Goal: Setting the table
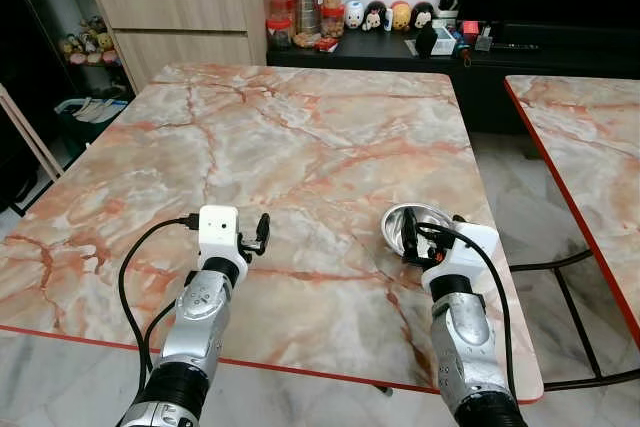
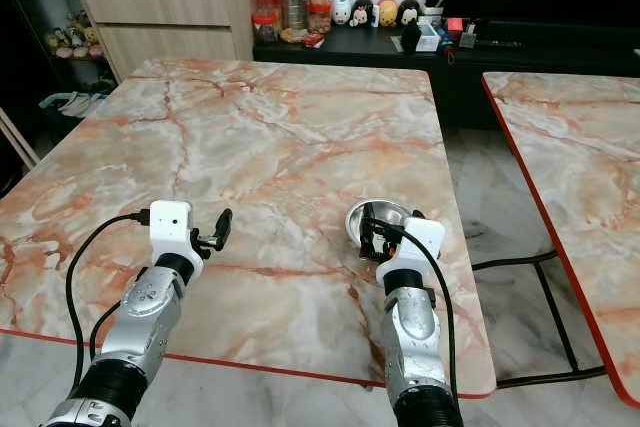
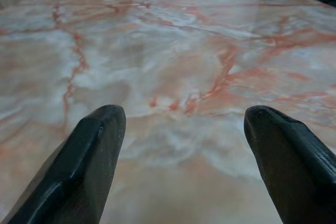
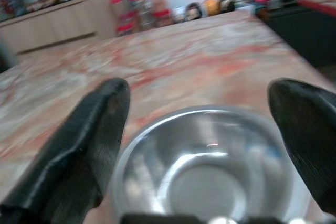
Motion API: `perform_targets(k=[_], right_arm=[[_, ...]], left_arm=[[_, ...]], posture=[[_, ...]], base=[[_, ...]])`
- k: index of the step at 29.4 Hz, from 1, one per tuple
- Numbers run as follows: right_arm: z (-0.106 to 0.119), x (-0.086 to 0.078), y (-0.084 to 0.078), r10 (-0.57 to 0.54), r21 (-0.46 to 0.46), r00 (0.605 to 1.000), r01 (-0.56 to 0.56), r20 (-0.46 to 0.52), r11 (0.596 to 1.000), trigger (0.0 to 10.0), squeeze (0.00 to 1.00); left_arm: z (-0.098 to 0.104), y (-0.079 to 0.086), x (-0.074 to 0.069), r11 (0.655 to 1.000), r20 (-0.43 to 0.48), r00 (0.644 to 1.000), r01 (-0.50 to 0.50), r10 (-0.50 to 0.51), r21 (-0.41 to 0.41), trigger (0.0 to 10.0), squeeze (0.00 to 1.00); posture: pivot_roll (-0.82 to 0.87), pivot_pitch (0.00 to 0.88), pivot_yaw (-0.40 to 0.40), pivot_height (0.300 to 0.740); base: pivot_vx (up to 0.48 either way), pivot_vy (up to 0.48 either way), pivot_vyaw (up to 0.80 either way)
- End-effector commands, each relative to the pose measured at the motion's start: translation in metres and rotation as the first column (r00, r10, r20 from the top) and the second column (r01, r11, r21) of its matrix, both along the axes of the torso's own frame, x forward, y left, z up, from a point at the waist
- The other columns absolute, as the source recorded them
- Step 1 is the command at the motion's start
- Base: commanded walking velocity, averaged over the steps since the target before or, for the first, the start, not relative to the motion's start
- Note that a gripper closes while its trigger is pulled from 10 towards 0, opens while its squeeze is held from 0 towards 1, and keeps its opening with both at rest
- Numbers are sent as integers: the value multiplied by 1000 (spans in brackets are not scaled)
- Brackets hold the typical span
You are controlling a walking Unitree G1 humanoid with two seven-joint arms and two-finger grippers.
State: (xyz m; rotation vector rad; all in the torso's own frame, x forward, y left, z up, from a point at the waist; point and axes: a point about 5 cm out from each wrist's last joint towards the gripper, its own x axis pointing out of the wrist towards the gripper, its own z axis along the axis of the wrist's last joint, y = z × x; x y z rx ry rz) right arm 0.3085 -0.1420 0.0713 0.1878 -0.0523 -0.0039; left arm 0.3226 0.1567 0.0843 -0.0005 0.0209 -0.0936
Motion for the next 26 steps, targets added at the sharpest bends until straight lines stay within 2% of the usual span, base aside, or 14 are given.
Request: perform_targets(k=[1, 17, 26], right_arm=[[3, 1, -9, -25, -17, 1000, 26, 18, 1000, 10000, 0], [1, 1, -9, -27, -8, 1000, 27, 3, 1000, 10000, 0], [-1, 0, -9, -26, -8, 1000, 26, -3, 1000, 10000, 0]], left_arm=[[6, -6, 3, 1000, 19, 1000, 18, -18, -5, 10000, 0], [6, -5, 2, 1000, 28, 1000, 10, -10, -18, 10000, 0], [7, -4, 1, 1000, 30, 1000, 10, -10, -19, 10000, 0]], posture=[[-33, 0, 26, 740], [-32, 0, 25, 740], [-32, 0, 24, 740]], base=[[319, 0, 0], [315, 0, 0], [0, 0, 0]])
